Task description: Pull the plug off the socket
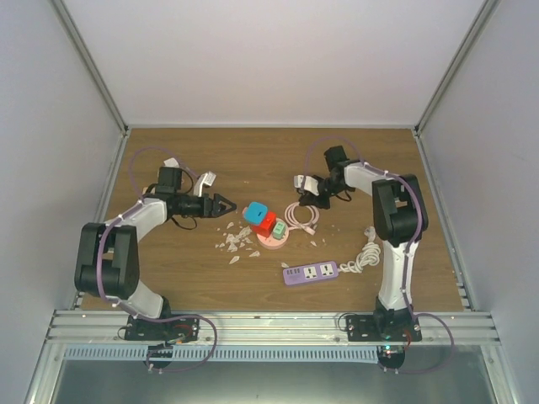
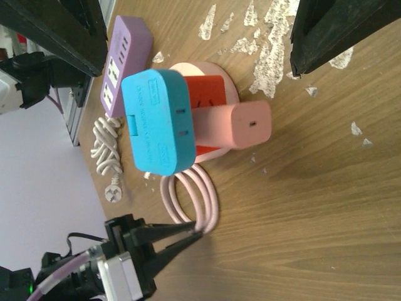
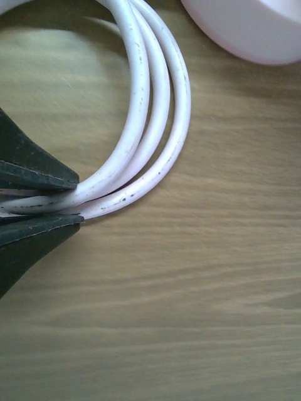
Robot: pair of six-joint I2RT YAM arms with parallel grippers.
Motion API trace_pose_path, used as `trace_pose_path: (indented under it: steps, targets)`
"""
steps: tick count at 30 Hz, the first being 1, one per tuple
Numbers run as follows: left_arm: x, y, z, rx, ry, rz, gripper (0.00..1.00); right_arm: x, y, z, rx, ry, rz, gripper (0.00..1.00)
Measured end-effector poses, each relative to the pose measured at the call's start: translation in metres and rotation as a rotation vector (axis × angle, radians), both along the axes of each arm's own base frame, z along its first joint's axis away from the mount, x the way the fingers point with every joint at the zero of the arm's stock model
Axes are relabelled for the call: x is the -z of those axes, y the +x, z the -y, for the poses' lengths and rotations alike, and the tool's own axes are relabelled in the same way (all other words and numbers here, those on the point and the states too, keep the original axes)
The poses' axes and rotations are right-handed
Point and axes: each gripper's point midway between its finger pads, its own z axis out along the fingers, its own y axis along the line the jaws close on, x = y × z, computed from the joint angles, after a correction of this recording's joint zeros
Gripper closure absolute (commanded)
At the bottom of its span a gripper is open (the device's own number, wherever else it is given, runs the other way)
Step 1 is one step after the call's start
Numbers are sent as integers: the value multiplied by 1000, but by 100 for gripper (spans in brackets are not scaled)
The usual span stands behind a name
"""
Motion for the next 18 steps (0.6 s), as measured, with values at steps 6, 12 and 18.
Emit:
trace_pose_path:
  steps: [6, 12, 18]
  targets:
    - [9, -3, 9, 52, 29, -3, 28, 1, -26, 25, 90, -7, -66, 79]
    - [3, -20, 38, 169, 24, 12, 34, 2, -48, 38, 151, -3, -139, 38]
    - [-7, -20, 61, 237, 20, 38, 34, -22, -60, 33, 173, 62, -159, 24]
